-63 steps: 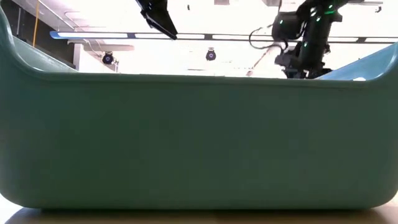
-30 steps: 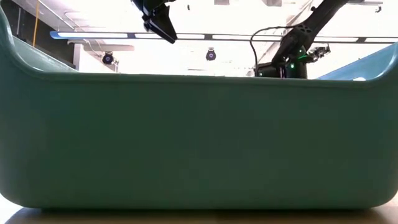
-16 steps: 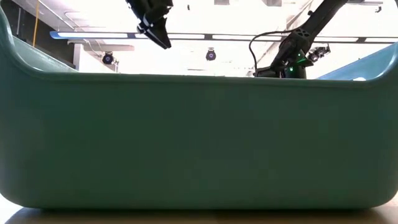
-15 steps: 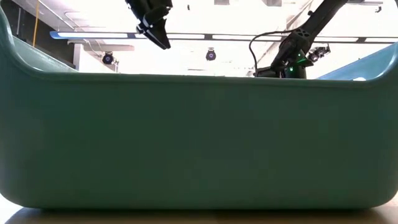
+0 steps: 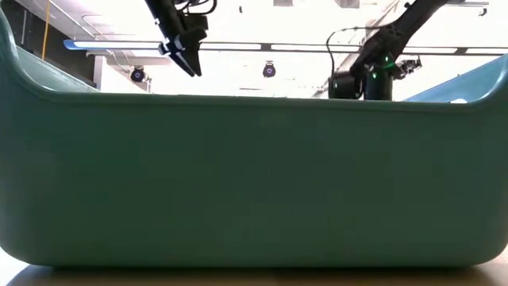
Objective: Sort & place blocks by color
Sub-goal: Put the orange block into the blue bin
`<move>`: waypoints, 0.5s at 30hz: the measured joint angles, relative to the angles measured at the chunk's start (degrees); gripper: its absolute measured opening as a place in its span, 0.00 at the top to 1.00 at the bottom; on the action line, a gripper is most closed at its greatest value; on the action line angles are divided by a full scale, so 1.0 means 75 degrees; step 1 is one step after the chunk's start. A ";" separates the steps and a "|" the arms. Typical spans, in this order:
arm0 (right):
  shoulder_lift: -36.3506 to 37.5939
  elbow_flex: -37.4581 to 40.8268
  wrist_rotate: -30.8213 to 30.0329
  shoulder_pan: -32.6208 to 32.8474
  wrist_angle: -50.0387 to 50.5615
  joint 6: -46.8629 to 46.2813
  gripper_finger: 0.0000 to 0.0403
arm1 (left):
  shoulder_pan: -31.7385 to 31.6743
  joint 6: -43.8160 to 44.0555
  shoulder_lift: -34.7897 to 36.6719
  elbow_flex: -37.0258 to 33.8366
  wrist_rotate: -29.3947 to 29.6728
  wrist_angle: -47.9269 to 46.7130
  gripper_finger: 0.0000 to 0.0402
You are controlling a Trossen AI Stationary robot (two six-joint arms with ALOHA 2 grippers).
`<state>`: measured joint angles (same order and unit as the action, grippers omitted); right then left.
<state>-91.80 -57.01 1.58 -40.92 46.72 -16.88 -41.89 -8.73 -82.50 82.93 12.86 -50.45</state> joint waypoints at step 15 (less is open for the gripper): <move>0.0544 -0.2090 0.0057 0.0103 -0.2303 0.0178 0.73 | -0.0568 0.0380 -0.0012 -0.0086 -0.0006 -0.0108 0.47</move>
<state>-87.72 -72.69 2.00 -40.15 29.45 -15.55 -46.15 -5.88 -82.59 82.28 12.82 -51.27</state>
